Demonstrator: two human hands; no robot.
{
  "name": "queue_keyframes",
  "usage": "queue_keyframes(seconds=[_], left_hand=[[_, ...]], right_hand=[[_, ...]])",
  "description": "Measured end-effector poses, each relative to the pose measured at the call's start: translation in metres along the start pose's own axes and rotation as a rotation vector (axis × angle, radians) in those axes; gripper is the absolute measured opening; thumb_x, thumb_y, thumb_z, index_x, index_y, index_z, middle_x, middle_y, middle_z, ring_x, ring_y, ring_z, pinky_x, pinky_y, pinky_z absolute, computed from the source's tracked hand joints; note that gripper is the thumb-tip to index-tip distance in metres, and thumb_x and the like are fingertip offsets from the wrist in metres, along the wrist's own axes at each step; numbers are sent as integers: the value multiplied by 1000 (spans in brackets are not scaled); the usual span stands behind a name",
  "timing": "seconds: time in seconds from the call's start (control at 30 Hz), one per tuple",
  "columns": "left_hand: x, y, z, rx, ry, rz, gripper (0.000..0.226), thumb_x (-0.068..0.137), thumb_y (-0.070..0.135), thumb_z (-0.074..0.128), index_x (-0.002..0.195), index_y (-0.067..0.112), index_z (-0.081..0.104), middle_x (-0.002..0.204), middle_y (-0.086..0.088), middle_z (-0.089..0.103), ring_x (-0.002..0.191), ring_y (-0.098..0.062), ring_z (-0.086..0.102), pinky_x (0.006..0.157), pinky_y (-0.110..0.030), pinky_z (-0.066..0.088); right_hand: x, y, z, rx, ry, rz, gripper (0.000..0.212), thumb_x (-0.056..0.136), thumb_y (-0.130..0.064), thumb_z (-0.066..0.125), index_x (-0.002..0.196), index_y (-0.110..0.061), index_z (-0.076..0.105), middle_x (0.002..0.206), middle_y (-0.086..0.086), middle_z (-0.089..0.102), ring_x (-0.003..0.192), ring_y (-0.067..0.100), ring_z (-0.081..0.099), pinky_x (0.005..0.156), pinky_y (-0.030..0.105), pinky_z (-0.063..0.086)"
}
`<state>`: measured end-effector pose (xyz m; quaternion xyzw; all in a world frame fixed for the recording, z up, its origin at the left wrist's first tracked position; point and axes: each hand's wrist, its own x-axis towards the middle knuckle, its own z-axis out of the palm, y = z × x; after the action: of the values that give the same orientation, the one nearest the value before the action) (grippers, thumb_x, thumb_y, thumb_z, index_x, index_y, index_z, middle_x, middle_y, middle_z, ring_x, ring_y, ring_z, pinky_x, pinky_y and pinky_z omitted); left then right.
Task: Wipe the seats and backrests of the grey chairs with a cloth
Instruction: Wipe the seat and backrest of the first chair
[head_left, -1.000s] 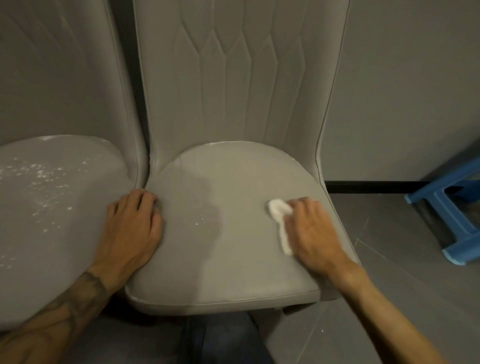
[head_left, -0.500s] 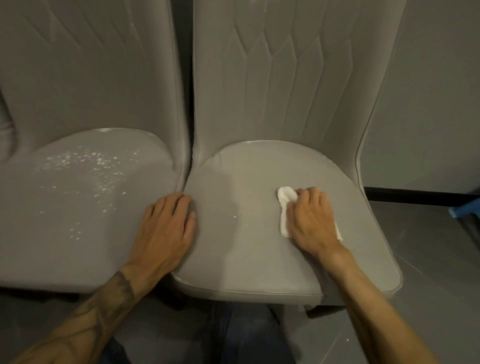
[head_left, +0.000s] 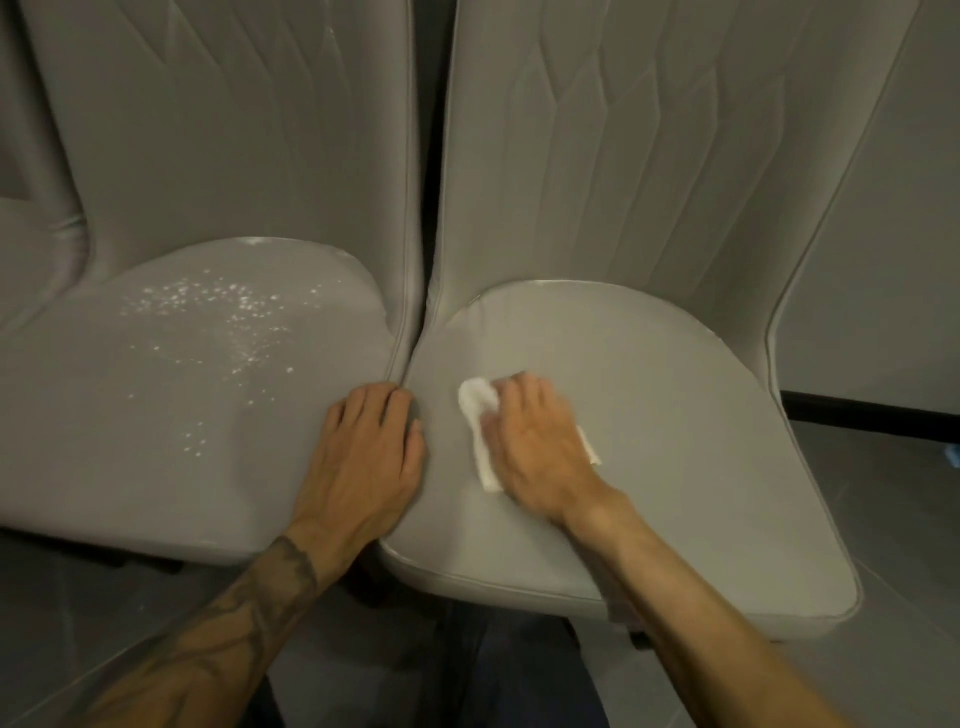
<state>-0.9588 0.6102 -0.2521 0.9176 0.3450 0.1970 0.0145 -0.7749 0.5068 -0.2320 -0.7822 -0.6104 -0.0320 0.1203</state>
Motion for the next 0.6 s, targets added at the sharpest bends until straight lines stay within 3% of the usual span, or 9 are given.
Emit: queue_keyframes(seconds=[0.1, 0.2, 0.3, 0.47, 0.6], left_hand=[[0, -2, 2, -6, -3, -8, 24, 101, 27, 44, 116, 14, 58, 116, -9, 61, 105, -27, 54, 92, -42, 43], [1, 0, 1, -17, -13, -26, 27, 101, 27, 44, 119, 13, 58, 121, -9, 60, 109, -27, 54, 96, -42, 44], [2, 0, -2, -40, -46, -51, 33, 101, 28, 44, 124, 11, 59, 129, -10, 60, 116, -28, 55, 102, -44, 45], [3, 1, -11, -88, -90, -77, 40, 102, 29, 41, 129, 8, 61, 132, -13, 62, 118, -29, 59, 105, -43, 45], [0, -13, -18, -53, -88, -31, 25, 106, 26, 52, 124, 11, 60, 122, -9, 62, 106, -26, 59, 94, -36, 46]], right_hand=[[-12, 13, -5, 104, -9, -165, 32, 107, -29, 38, 128, -9, 53, 119, 10, 53, 102, 29, 49, 92, 41, 40], [24, 47, -6, 12, -27, 30, 35, 107, -29, 34, 134, -10, 47, 126, 12, 49, 113, 32, 47, 97, 41, 35], [64, 32, 4, -69, -37, 192, 37, 107, -31, 30, 132, -9, 44, 131, 14, 46, 117, 34, 43, 97, 43, 34], [37, 1, 14, 144, -4, -222, 30, 105, -28, 42, 124, -8, 54, 117, 13, 53, 103, 31, 48, 92, 42, 38], [81, 36, 7, 33, -38, -11, 36, 106, -29, 36, 133, -8, 48, 127, 15, 50, 114, 35, 47, 99, 44, 36]])
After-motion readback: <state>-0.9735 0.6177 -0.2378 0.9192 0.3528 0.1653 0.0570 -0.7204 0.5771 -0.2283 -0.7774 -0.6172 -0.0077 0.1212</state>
